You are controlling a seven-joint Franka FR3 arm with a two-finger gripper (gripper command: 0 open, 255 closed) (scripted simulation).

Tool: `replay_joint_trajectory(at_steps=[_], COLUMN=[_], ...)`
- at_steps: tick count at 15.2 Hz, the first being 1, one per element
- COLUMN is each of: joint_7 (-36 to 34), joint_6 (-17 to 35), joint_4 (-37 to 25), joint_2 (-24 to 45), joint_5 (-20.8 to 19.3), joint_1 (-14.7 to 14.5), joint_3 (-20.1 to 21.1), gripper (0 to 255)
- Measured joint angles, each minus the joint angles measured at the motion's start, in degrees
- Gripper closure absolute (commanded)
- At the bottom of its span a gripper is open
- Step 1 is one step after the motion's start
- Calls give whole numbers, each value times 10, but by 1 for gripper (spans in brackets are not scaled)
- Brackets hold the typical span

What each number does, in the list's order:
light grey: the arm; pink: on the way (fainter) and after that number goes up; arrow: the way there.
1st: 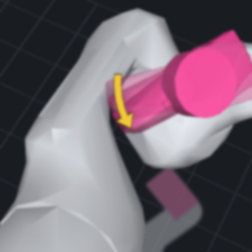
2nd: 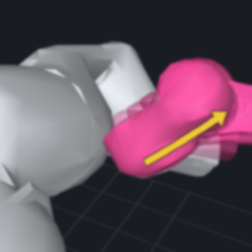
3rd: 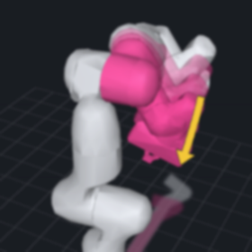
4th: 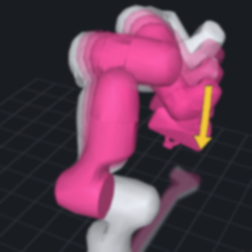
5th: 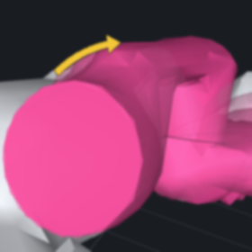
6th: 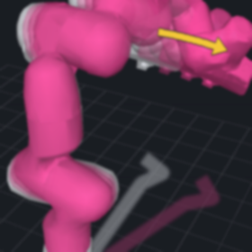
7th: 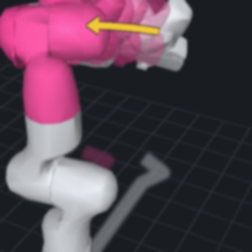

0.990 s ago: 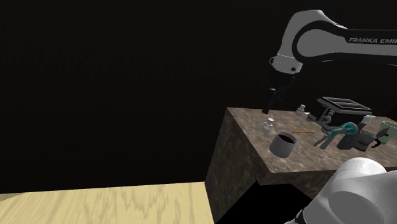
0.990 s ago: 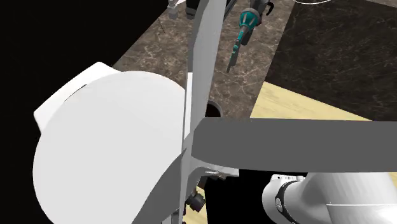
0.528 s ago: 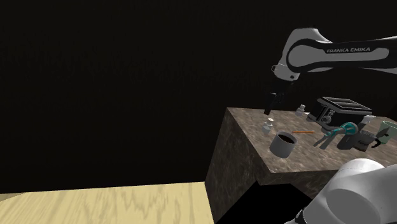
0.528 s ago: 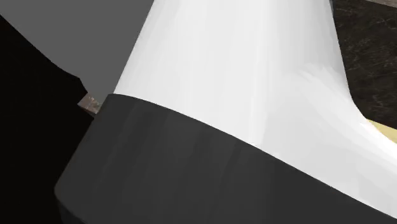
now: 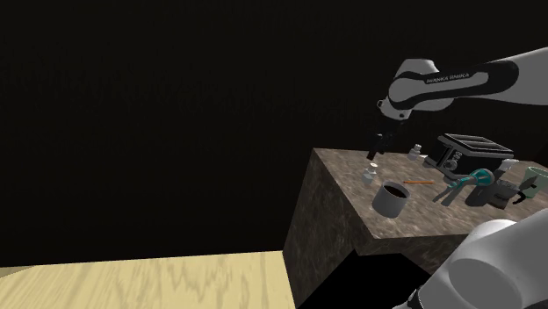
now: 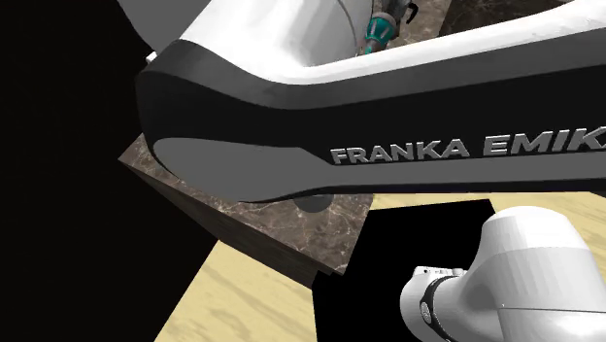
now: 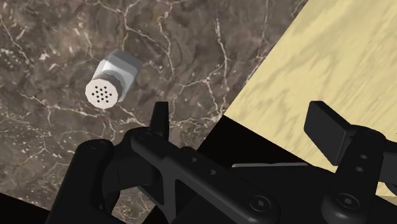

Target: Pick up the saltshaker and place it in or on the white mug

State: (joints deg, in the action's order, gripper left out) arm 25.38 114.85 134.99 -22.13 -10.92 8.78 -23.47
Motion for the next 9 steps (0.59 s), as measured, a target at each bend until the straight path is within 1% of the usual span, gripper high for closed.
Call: replay_joint_trajectory(at_steps=[2, 4, 7, 9], joint_7=[30, 61, 111, 146], joint_6=[16, 37, 64, 79], joint_4=[-17, -39, -70, -96], joint_2=[29, 72, 132, 177], joint_5=[7, 23, 55, 84], joint_1=[4, 3, 6, 8], joint_3=[-24, -49, -81, -98], gripper=[0, 0, 0, 0])
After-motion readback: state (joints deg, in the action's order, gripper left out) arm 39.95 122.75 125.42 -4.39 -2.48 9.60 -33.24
